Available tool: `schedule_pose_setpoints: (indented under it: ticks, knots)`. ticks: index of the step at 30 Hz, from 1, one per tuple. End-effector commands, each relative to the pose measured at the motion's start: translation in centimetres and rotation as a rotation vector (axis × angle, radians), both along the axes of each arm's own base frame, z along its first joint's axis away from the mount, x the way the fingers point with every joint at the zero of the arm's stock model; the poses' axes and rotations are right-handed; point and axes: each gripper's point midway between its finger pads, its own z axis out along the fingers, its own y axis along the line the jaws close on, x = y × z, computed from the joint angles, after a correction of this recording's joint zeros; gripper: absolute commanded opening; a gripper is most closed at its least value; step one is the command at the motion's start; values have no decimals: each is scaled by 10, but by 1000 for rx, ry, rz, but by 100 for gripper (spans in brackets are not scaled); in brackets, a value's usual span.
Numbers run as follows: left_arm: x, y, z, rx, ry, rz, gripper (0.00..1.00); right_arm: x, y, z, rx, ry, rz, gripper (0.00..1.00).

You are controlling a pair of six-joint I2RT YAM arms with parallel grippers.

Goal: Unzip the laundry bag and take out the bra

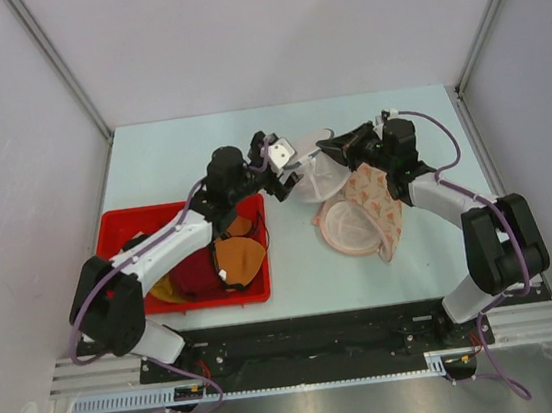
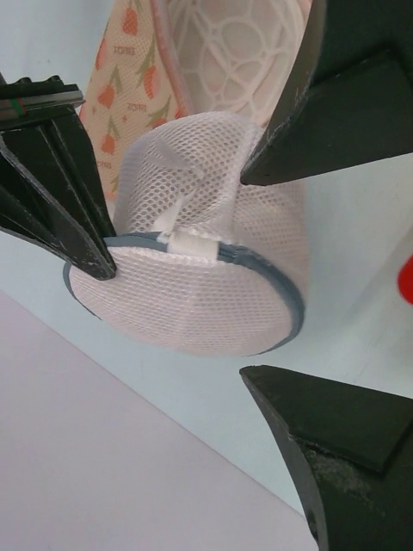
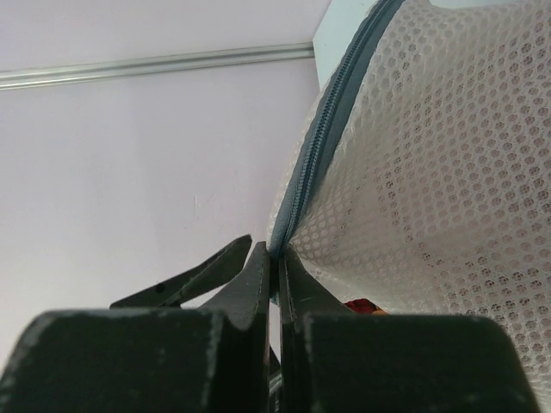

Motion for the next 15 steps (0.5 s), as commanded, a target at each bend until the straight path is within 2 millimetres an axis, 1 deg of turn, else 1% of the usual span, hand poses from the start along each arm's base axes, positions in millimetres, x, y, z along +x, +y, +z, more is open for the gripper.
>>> schedule_pose_setpoints:
  ticks: [1, 2, 3, 5, 7, 9, 11, 12, 13, 14, 15]
  knots:
    - [6, -23, 5, 53, -48, -112, 89, -10, 1, 41, 43, -116, 28, 0]
    - [9, -25, 6, 55, -53, -118, 88, -11, 2, 41, 44, -115, 35, 0]
    - [12, -27, -2, 70, -41, -117, 87, -11, 1, 42, 44, -118, 35, 0]
    - [17, -29, -2, 80, -47, -112, 85, -13, 2, 43, 49, -122, 45, 0]
    - [20, -30, -15, 117, -20, -113, 82, -13, 1, 45, 50, -129, 47, 0]
    - [23, -29, -17, 142, -10, -109, 79, -15, 1, 48, 47, -141, 55, 0]
    - [25, -29, -19, 152, -6, -103, 70, -18, -1, 51, 33, -152, 57, 0]
    - [24, -29, -19, 150, -2, -107, 60, -19, -2, 50, 24, -154, 59, 0]
    - [22, -30, -19, 145, 5, -115, 54, -20, -3, 45, 6, -138, 58, 0]
    - [21, -31, -14, 131, 7, -119, 46, -20, -7, 45, -23, -157, 52, 1]
    - [16, -32, -17, 128, 41, -130, 26, -21, -8, 42, -47, -163, 57, 12]
